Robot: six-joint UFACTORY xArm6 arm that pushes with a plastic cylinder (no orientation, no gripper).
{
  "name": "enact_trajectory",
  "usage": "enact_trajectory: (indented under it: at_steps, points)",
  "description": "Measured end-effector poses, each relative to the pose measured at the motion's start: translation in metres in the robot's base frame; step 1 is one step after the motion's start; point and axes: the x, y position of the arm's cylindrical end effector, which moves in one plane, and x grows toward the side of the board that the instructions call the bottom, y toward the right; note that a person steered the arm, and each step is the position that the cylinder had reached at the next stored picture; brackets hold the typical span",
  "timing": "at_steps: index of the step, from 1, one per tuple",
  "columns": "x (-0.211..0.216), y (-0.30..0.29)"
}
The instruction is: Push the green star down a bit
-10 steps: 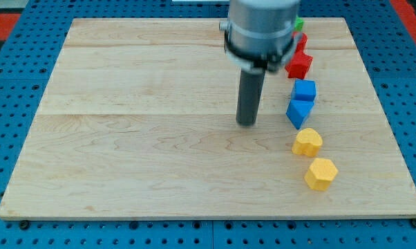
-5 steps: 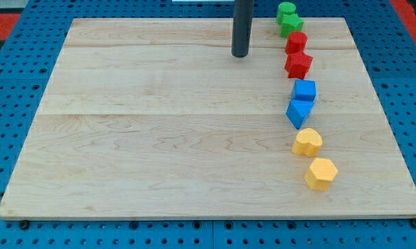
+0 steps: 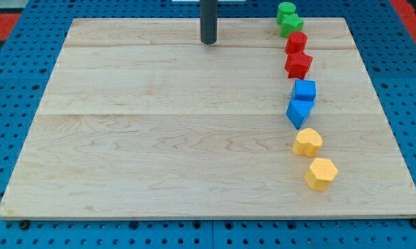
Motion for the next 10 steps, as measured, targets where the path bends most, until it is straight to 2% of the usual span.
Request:
enact_trajectory:
  at_steps: [2,4,5,6,8,10]
  points:
    - [-0.024,-0.037]
    - [-0.031,-0.039]
    - [-0.026,-0.028]
    - [-0.051,0.008]
    - [-0.06,0.083]
    - [-0.06,0.088]
